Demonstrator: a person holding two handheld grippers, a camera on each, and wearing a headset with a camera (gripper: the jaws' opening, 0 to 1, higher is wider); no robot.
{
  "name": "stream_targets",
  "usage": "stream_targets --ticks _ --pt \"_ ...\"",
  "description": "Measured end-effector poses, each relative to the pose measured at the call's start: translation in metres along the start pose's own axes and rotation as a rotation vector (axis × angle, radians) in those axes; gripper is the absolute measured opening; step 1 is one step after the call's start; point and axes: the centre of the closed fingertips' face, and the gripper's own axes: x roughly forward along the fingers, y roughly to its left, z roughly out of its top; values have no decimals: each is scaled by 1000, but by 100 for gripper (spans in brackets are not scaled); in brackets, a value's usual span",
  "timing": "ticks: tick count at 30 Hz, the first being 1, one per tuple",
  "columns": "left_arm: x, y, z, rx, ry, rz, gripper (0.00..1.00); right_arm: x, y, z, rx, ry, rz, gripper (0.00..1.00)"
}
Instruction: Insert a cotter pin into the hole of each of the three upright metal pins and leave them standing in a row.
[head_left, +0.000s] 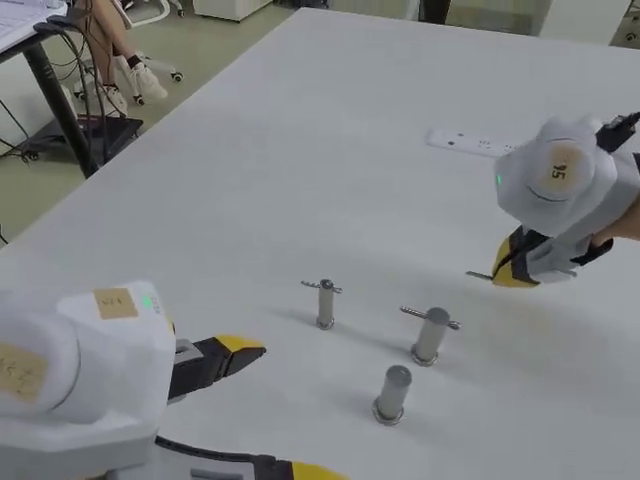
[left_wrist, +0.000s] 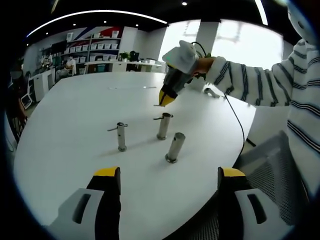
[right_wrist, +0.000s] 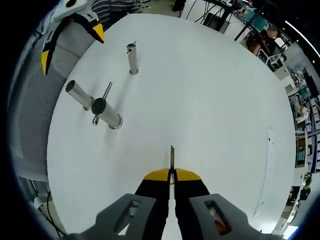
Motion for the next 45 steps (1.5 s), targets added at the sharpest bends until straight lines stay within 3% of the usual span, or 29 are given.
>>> stream_targets --ticks 4,9,16,23,29,38,45 --pt "1 4 4 -26 -16 7 76 -17 4 9 -3 -45 -22 0" --pt "4 8 10 -37 -29 21 75 -35 -3 23 16 -140 -121 0" --pt "11 10 23 -41 -40 9 73 -56 9 36 15 -213 -206 0" --pt "20 12 37 -65 -70 -8 69 -68 15 41 12 -247 -277 0" --pt "27 10 45 -85 -65 -29 66 -70 29 45 30 -288 -305 0" --pt "39 10 69 -108 -94 -60 61 -78 31 50 6 -301 -394 0" --pt "48 9 89 -152 -134 -91 55 -78 40 51 31 -309 -401 0"
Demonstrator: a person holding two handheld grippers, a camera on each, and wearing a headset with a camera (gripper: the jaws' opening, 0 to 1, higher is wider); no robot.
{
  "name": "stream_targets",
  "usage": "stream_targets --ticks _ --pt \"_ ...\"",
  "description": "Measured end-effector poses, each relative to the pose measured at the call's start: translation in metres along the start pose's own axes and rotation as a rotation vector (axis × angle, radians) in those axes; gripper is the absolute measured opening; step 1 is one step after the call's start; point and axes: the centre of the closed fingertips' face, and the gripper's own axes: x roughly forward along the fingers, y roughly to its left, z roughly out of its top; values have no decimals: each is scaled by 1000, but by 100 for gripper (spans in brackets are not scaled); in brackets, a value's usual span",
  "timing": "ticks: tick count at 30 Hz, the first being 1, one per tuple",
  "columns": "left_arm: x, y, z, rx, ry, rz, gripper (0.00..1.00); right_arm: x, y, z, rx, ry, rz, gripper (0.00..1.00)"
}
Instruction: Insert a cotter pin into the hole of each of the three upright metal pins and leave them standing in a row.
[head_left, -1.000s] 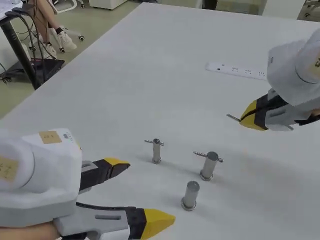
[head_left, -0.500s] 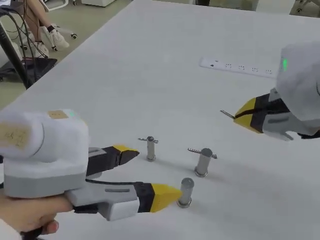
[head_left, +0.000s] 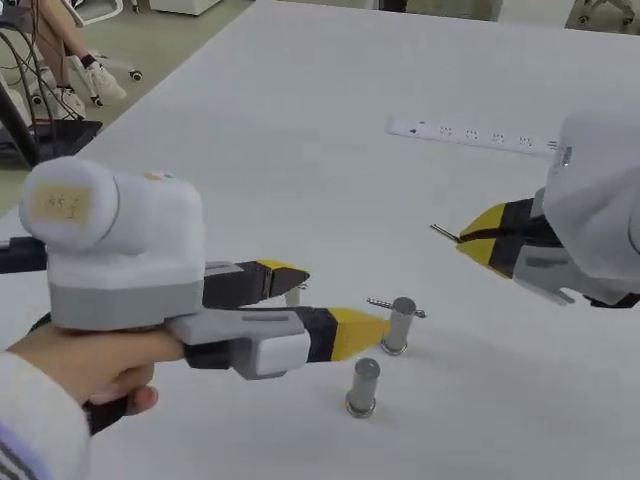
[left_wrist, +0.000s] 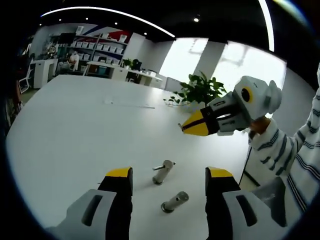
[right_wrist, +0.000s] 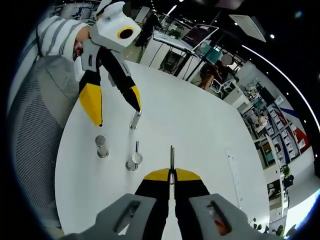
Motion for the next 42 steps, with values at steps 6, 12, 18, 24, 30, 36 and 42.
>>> stream_targets --ticks 6,12,18,24,30,36,42 --pt "9 -7 5 -24 1 -36 50 0 6 1 -41 10 -13 0" --pt "17 -11 9 -53 -3 -61 45 -1 13 5 -38 -15 -9 0" --pt "22 -13 10 -50 3 -66 40 -1 17 7 -54 -22 -12 0" --pt "25 -17 9 -48 12 -75 35 -2 21 10 -58 -28 -9 0" --pt "25 -20 11 -44 6 -84 32 -3 21 15 -73 -33 -15 0" --pt "25 -21 17 -62 -14 -93 24 -4 24 17 -96 -32 -17 0" --pt "27 -22 18 -61 -11 -101 18 -2 29 18 -124 -28 -8 0"
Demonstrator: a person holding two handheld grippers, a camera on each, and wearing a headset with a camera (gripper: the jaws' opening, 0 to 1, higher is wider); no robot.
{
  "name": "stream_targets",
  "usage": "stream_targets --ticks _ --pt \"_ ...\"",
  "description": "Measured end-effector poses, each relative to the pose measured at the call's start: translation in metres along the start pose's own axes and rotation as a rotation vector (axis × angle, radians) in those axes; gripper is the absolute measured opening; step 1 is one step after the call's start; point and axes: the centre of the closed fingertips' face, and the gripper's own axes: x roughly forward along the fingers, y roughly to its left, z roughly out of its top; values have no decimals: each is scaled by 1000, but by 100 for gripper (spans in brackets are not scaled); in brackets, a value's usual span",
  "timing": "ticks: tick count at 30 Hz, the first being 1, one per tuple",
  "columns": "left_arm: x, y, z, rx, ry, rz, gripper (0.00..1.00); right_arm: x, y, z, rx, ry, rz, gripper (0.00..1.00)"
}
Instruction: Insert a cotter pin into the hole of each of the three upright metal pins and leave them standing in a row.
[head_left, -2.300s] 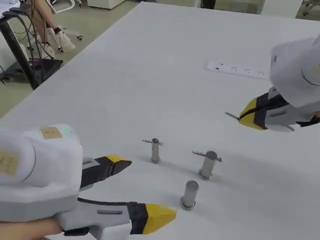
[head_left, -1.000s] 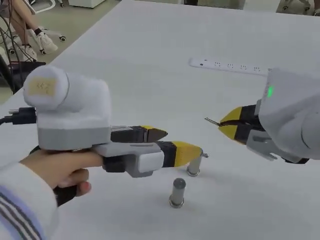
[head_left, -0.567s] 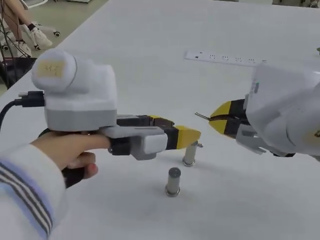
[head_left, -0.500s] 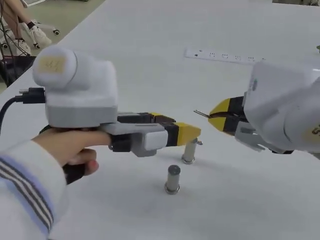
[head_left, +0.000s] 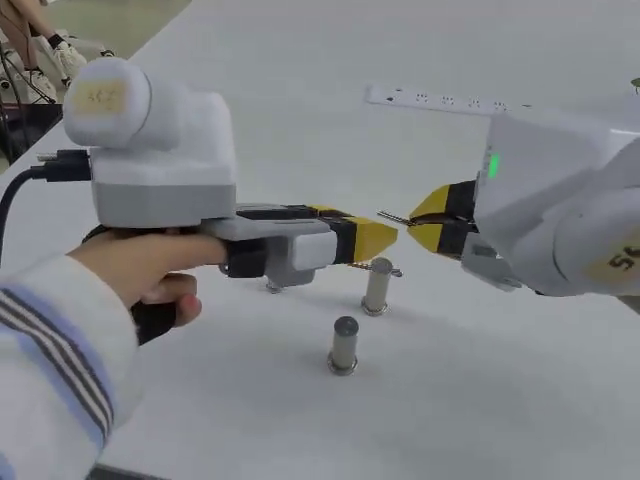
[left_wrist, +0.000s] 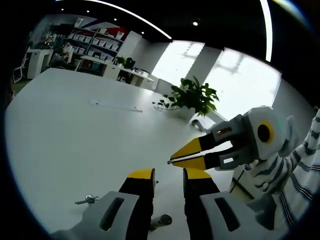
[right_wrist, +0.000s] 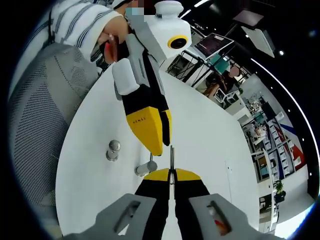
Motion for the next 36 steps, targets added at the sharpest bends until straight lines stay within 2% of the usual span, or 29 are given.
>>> stream_targets --ticks 9,17,27,28,30,33,36 --pt "4 -3 -1 -1 8 -7 10 3 7 8 -21 -14 20 0" --pt "3 0 -5 -9 24 2 0 5 10 13 -40 -25 33 0" --pt "1 -1 -8 16 46 -6 0 6 14 16 -38 -33 42 0" --pt "0 -1 -8 2 50 -8 0 6 14 16 -34 -37 42 0" --pt "-1 -1 -7 -62 46 -1 0 5 13 17 -31 -40 41 0" --pt "-1 -1 -7 -31 47 -2 0 5 12 18 -28 -44 44 0" --pt "-2 -2 -8 -52 52 -2 0 6 14 19 -43 -48 48 0"
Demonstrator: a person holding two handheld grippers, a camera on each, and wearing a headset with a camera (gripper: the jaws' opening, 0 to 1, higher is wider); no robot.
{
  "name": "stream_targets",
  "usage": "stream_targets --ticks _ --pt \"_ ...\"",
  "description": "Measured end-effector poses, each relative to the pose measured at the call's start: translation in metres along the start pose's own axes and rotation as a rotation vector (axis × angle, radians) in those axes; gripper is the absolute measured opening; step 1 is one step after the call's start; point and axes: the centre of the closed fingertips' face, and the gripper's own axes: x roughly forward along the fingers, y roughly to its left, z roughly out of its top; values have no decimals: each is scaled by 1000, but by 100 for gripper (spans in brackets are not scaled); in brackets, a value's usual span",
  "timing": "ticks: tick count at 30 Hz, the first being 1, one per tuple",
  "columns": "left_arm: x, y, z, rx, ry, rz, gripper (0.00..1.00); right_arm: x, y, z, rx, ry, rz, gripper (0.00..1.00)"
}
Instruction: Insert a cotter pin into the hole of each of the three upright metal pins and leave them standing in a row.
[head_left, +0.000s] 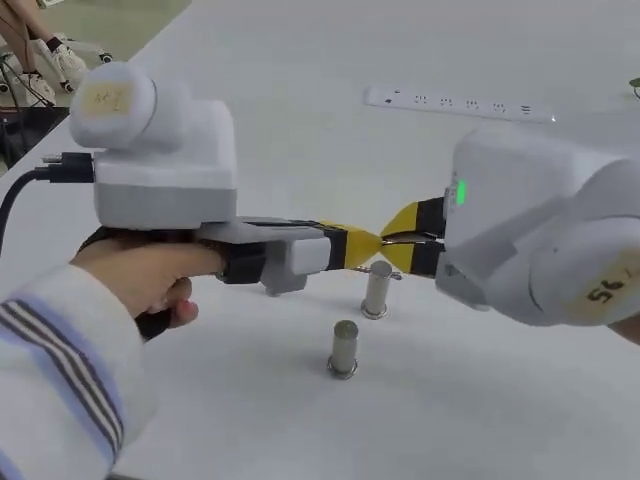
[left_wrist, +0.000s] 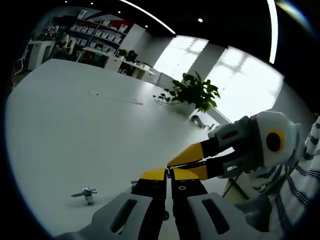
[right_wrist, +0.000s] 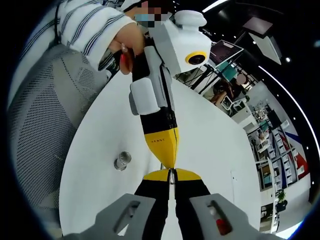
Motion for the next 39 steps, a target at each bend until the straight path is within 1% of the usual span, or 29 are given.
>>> stream_targets --ticks 2,9,12,16,19,23,25,26,28,31,33,34,36,38,39 --pt "0 -1 -1 11 2 2 0 0 1 0 -16 -2 4 0" --pt "-2 -1 -2 37 0 8 0 0 3 2 -17 -14 14 0" --pt "-3 -1 -1 34 -5 6 0 0 2 3 -21 -18 11 0" --pt "-4 0 0 22 -12 5 0 0 1 4 -21 -18 10 7" --pt "-7 1 2 22 -26 7 0 -1 -1 2 -19 -11 6 12" --pt "-10 0 4 48 -36 4 0 -4 -7 -2 9 -11 5 15" --pt "-11 -1 4 43 -40 1 0 -6 -8 -6 26 -7 17 15" --pt "-13 -3 5 44 -46 -6 0 -7 -8 -8 60 -10 31 16" --pt "-15 -5 6 73 -53 -9 0 -9 -7 -12 112 -5 65 20" --pt "-18 -8 6 96 -57 -19 0 -10 -11 -17 156 -13 89 20" --pt "-20 -12 5 112 -57 -31 0 -12 -10 -18 206 -24 127 20" --pt "-20 -13 5 123 -57 -32 0 -13 -11 -18 217 -31 133 21" --pt "-20 -14 4 146 -54 -41 0 -13 -8 -18 246 -43 169 21" --pt "-21 -17 3 164 -52 -52 0 -11 -6 -18 273 -54 192 22" --pt "-22 -19 3 181 -49 -57 0 -12 1 -17 284 -58 239 23"
